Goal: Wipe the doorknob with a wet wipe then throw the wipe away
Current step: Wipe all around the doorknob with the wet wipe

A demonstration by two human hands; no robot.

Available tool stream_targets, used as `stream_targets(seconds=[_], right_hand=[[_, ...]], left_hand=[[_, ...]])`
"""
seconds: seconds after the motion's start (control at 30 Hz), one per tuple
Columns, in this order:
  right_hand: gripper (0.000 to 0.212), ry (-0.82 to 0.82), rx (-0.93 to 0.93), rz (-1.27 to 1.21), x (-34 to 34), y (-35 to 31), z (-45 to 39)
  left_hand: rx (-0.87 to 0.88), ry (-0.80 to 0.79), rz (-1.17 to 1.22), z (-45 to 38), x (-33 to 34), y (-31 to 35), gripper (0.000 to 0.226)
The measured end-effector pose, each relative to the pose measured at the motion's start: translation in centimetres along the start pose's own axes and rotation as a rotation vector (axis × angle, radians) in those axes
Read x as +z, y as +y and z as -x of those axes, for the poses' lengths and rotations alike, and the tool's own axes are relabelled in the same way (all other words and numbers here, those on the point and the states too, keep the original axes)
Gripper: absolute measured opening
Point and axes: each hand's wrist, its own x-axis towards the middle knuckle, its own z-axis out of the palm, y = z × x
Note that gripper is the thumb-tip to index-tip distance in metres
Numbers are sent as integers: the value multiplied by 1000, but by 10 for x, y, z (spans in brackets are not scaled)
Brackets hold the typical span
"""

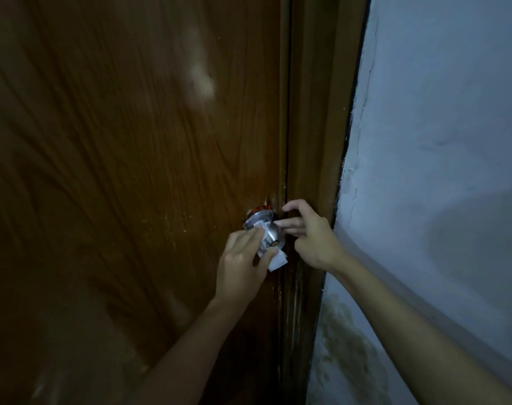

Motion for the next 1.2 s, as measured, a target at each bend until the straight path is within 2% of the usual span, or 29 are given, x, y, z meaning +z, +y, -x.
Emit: stream_targets(seconds=[0.17,0.33,0.5,0.63,0.77,0.87,0.93,1.03,1.1,1.2], right_hand=[[56,-44,-25,1,-4,5,-3],[60,-51,-59,40,-3,7,-3],[61,81,-148,95,3,8,5],[64,100,-166,61,3,13,9],[67,64,-169,45,0,15,11],[70,38,-157,20,-1,16,13],[67,31,-149,-5,2,15,14],[58,23,-118,-63,10,12,13],[55,16,-108,-55,18,10,12],[50,103,-112,-50,28,11,13]], left_hand=[[181,-86,-87,-13,-2,-4,38],[527,-218,-301,-33,-2,2,31],[826,-321,-530,-36,-7,3,29],[930,-392,-654,-34,-9,1,30],[1068,-368,-764,-30,-20,-16,35],[1034,-366,-834,-27,-35,-35,40],[895,-319,-854,-30,-50,-47,45],[764,-79,-755,-39,-70,-60,27],[699,23,-715,-46,-76,-56,28],[662,78,-722,-52,-65,-42,26]])
